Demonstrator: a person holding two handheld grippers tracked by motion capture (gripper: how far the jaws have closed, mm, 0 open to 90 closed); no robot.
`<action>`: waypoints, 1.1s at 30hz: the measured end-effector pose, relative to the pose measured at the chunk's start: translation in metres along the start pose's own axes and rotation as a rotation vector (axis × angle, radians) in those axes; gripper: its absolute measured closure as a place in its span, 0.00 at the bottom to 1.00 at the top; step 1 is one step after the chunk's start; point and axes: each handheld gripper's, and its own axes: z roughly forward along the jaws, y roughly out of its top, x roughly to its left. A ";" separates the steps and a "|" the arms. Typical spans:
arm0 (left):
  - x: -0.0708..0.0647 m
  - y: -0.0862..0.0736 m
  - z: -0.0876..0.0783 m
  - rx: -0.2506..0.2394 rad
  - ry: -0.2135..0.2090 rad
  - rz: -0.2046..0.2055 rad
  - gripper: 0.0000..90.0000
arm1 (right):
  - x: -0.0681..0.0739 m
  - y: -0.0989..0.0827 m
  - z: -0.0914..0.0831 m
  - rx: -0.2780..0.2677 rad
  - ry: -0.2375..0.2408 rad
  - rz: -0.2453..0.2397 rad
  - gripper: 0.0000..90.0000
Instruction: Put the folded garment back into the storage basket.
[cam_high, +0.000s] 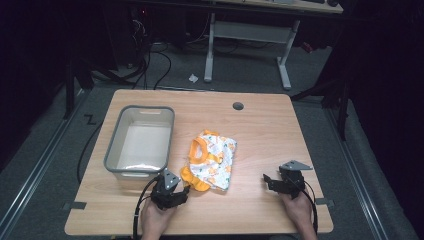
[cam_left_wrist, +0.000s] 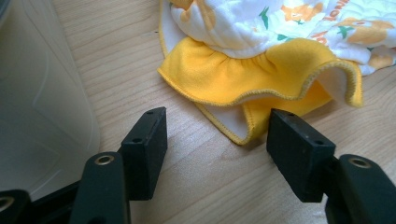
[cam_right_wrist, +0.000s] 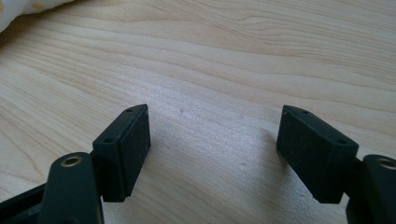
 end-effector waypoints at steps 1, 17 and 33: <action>0.000 0.000 0.000 0.000 0.000 -0.001 0.43 | 0.000 0.000 0.000 0.000 -0.002 -0.001 0.29; -0.001 0.000 0.000 0.004 -0.007 0.004 0.38 | 0.000 0.000 0.000 -0.001 -0.001 -0.006 0.29; -0.004 0.001 -0.001 -0.003 -0.028 -0.034 0.28 | 0.000 -0.001 -0.001 0.000 0.000 -0.005 0.29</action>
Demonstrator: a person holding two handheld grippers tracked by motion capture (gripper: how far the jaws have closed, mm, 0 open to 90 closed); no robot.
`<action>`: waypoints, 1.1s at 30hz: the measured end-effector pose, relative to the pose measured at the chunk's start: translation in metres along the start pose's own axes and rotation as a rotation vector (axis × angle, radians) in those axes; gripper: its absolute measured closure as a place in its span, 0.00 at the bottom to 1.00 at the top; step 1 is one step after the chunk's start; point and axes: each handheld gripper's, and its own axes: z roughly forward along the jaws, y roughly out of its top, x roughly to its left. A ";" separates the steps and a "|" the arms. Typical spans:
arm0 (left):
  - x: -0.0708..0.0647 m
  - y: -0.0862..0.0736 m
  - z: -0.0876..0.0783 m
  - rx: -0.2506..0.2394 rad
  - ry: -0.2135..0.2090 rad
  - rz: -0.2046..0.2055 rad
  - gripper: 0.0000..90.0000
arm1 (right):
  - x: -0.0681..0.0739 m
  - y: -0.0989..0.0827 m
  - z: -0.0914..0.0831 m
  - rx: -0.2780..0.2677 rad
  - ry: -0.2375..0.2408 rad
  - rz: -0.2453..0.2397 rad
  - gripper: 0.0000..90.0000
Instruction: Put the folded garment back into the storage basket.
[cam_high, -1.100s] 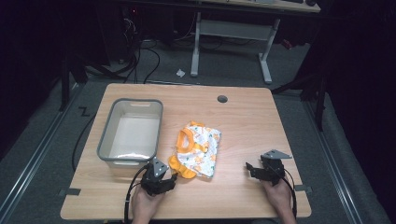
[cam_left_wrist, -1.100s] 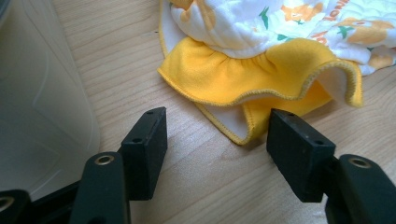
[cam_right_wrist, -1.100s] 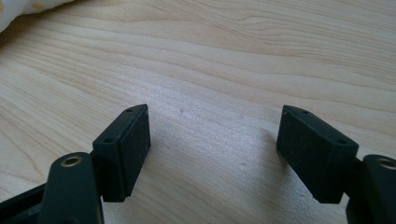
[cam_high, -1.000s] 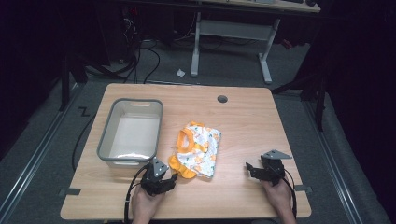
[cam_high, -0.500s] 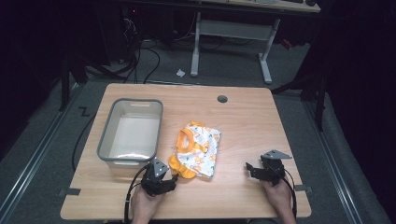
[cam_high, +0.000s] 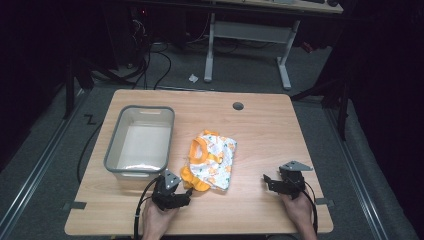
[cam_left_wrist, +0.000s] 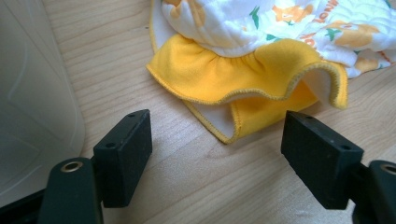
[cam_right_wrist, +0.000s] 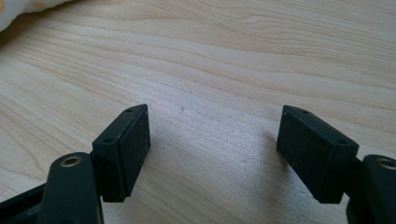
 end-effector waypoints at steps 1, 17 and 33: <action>0.000 0.000 0.000 -0.006 -0.010 -0.007 0.28 | 0.000 0.000 0.000 0.000 0.000 0.000 0.29; -0.017 0.017 -0.006 -0.038 -0.032 0.017 0.22 | 0.000 0.000 -0.001 0.001 0.000 0.000 0.29; -0.025 0.043 -0.004 -0.033 -0.049 0.024 0.21 | 0.000 -0.001 -0.001 0.000 0.001 -0.001 0.29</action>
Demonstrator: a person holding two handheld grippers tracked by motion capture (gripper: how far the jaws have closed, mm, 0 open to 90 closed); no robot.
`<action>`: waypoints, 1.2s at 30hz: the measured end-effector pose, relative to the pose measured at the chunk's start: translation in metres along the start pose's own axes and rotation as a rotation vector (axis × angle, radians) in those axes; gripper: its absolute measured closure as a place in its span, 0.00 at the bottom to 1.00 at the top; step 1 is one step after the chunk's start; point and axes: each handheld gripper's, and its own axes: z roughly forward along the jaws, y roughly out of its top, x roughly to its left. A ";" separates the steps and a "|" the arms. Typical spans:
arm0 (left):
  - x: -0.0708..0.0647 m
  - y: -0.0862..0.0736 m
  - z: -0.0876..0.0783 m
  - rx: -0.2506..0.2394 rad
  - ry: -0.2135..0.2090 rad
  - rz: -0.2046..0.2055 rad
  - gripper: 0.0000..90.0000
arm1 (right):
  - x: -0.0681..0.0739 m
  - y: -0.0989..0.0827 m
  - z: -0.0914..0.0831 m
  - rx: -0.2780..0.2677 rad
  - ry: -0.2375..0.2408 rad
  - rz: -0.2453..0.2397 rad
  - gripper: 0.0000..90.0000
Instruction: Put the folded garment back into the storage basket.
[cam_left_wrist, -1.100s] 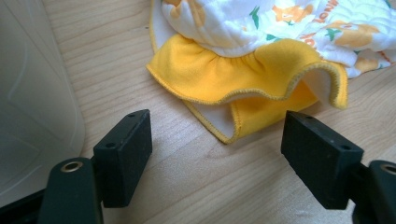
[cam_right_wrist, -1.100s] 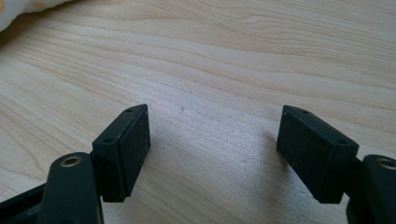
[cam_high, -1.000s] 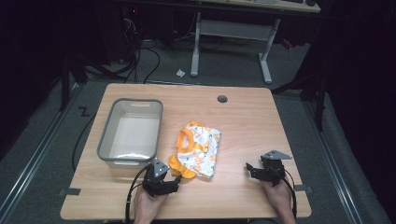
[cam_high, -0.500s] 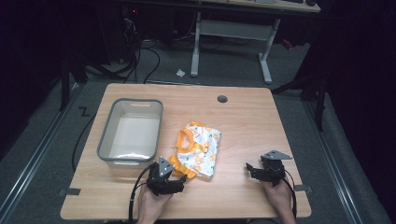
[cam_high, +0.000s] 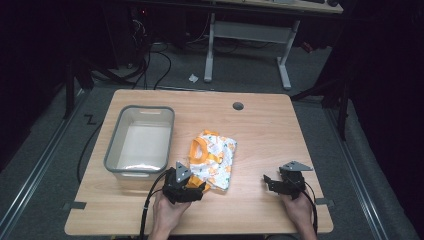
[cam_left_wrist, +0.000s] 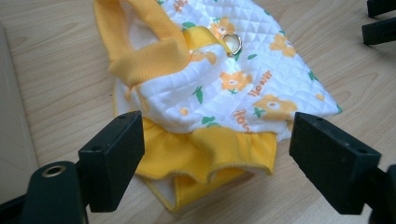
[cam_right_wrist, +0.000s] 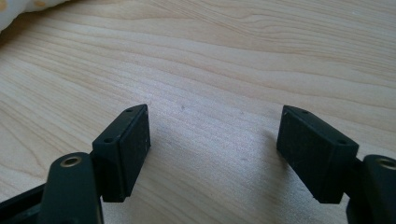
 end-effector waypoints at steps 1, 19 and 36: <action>0.000 0.002 0.001 0.002 -0.001 0.000 0.21 | 0.000 0.000 0.000 0.000 0.000 0.000 0.29; 0.006 0.023 0.017 0.018 0.012 -0.030 0.16 | 0.000 0.000 0.000 0.000 0.000 -0.001 0.29; 0.018 0.047 0.043 0.066 0.044 -0.071 0.12 | 0.000 -0.001 -0.001 0.001 -0.002 0.003 0.29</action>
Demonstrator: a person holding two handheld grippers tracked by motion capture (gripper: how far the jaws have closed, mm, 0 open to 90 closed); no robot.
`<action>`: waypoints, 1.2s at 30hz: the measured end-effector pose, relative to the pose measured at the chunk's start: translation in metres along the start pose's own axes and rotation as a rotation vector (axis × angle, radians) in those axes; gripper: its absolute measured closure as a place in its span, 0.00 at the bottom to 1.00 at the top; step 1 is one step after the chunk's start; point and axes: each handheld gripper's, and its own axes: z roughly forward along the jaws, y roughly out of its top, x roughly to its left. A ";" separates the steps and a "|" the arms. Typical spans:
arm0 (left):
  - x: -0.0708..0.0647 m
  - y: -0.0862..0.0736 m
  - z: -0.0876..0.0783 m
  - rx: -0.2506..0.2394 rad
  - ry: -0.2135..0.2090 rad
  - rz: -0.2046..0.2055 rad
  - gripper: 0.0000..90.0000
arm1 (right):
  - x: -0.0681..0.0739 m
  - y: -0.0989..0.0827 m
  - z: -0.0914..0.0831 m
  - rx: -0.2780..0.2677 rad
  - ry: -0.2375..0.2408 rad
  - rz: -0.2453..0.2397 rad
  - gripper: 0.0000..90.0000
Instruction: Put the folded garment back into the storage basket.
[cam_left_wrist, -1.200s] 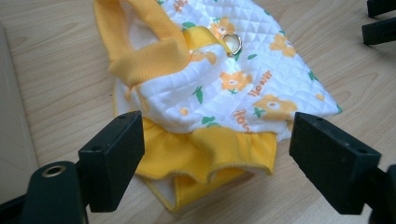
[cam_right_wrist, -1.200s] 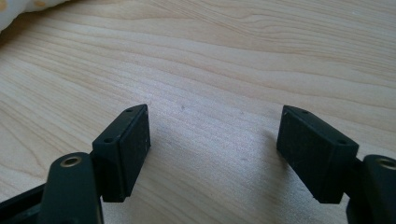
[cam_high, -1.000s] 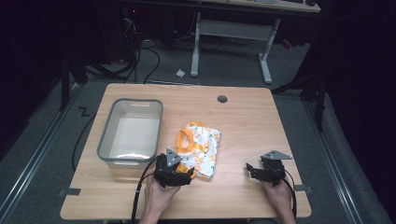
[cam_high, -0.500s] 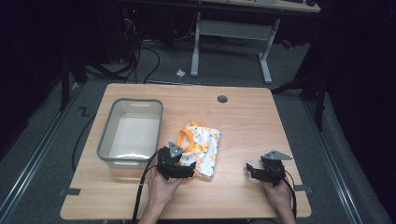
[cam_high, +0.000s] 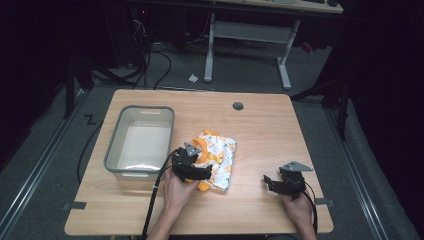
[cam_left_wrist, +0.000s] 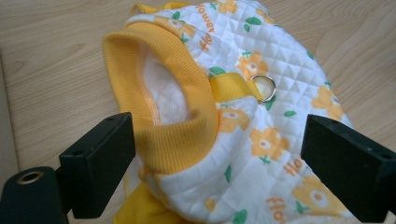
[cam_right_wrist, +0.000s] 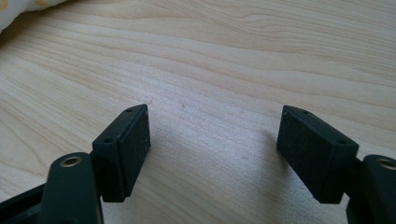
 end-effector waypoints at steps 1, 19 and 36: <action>0.001 0.002 0.002 0.007 0.001 -0.003 0.11 | 0.000 0.000 0.000 0.000 0.000 -0.001 0.29; 0.012 0.003 0.033 0.077 0.046 -0.036 0.20 | 0.000 0.000 0.000 0.000 -0.001 0.001 0.29; 0.014 -0.002 0.041 0.114 0.066 -0.037 0.26 | 0.000 0.000 0.000 0.000 -0.002 0.000 0.29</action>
